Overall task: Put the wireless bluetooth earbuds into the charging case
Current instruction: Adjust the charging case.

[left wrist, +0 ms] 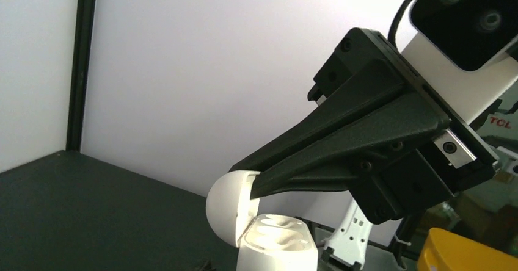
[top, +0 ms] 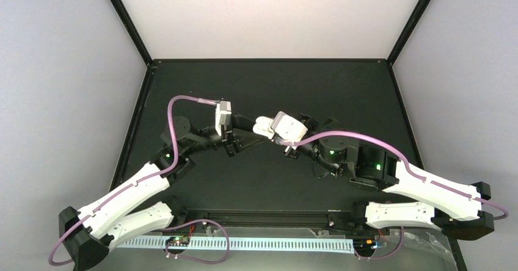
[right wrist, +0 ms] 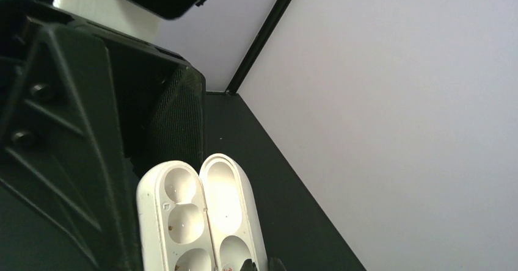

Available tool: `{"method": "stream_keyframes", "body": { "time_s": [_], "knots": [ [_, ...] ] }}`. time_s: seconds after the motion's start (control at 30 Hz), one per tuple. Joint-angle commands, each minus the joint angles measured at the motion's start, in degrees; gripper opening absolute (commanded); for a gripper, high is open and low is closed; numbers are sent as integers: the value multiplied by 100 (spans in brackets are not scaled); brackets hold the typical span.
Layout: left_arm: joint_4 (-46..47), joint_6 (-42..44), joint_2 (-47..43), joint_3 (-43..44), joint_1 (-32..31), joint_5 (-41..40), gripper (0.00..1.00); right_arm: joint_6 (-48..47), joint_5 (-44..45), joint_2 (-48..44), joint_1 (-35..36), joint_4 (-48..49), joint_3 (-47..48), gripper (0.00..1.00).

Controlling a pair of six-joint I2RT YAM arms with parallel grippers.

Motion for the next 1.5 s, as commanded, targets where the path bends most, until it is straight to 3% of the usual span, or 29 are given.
{"method": "stream_keyframes", "body": {
  "time_s": [0.0, 0.13, 0.37, 0.57, 1.0, 1.3, 1.33, 1.47],
  "knots": [
    [-134, -162, 120, 289, -8, 135, 37, -129, 185, -63, 57, 171, -21, 1],
    [-140, -211, 232, 377, -11, 183, 33, -138, 182, -69, 65, 213, -74, 1],
    [-22, -313, 303, 388, -10, 273, 41, -152, 179, -55, 58, 238, -104, 1],
    [34, -319, 326, 384, -8, 308, 37, -164, 170, -56, 66, 259, -127, 1],
    [97, -238, 354, 366, -13, 470, 10, -144, 126, -71, 67, 237, -131, 1],
    [1, 10, 348, 336, -8, 494, 4, -123, 92, -89, 72, 226, -101, 1],
    [-5, 41, 343, 321, -8, 507, 2, -85, 71, -100, 73, 214, -90, 4],
    [281, 214, 247, 89, -8, 546, 2, 151, -75, -145, 71, 184, -13, 34]
  ]
}}
